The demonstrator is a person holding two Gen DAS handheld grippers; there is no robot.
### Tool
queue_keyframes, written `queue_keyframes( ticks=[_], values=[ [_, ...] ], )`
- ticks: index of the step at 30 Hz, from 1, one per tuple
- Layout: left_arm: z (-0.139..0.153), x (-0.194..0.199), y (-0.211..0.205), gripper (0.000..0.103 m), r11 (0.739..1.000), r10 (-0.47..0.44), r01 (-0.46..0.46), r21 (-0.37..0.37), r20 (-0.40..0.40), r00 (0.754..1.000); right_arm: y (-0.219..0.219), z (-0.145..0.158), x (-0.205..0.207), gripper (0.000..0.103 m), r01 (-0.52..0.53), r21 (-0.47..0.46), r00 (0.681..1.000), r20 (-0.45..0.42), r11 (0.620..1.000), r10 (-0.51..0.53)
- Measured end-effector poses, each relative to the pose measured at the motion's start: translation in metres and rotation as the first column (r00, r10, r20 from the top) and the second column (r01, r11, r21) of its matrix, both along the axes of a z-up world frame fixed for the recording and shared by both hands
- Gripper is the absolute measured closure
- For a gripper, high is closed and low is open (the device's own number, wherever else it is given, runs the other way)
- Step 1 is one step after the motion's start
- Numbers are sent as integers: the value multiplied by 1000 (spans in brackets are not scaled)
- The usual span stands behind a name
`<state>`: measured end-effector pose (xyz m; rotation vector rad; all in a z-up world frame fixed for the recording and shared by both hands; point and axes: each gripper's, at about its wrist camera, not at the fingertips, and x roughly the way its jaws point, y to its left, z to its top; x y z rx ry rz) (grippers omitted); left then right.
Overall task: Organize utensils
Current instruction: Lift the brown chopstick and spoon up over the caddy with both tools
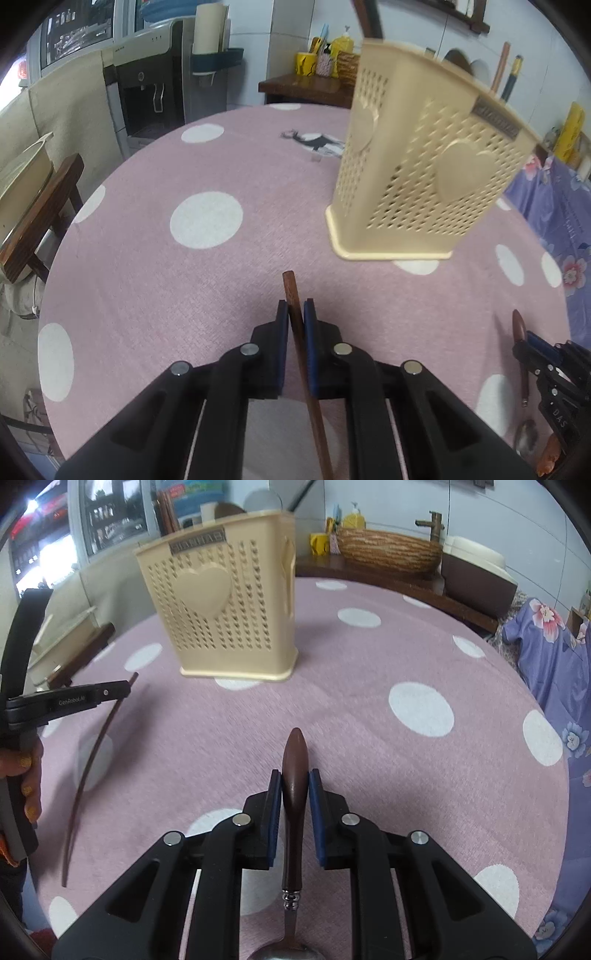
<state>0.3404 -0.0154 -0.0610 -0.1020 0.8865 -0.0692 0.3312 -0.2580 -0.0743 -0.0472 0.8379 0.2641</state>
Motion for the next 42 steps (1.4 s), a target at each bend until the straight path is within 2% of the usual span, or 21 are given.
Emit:
queue_keyframes(
  ticks=[7,13,18,31,38,42],
  values=[
    [58,-29,-10,94,996,-61,70,-51,157,986,-5,37,-14,87,-17,68,994,110,998,10],
    [105,-49,-11,94,991,-94,119,-68,291,952,-7,65,-30,87,-43,102,979,204,994,21],
    [133,-61,-11,95,989,-103,136,-61,377,921,-5,77,-33,87,-51,110,972,234,993,24],
    [146,-65,-7,95,985,-106,151,-78,413,904,3,90,-26,87,-70,158,970,241,985,30],
    [161,-64,-9,95,982,-123,173,-75,440,890,5,106,-19,87,-85,189,967,253,978,35],
    [172,-60,-11,95,975,-148,206,-85,447,882,12,121,-15,87,-103,164,959,278,981,54]
  ],
)
